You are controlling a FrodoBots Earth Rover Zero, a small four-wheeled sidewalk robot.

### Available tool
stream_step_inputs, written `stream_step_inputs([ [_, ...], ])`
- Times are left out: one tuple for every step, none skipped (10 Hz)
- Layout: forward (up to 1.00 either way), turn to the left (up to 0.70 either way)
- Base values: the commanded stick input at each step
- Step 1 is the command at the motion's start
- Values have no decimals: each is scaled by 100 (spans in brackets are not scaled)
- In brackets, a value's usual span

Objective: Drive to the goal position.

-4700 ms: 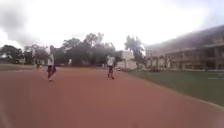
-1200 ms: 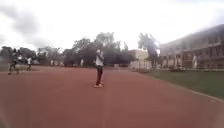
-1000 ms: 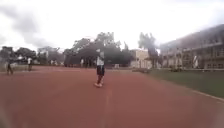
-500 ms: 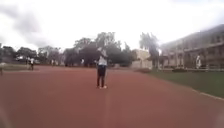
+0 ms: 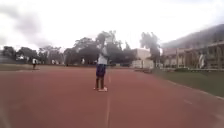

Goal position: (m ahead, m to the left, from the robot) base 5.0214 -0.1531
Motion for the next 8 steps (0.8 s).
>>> stream_step_inputs([
  [70,0],
  [70,0],
  [70,0],
  [70,0],
  [70,-2],
  [70,-16],
  [70,-30],
  [70,-35],
])
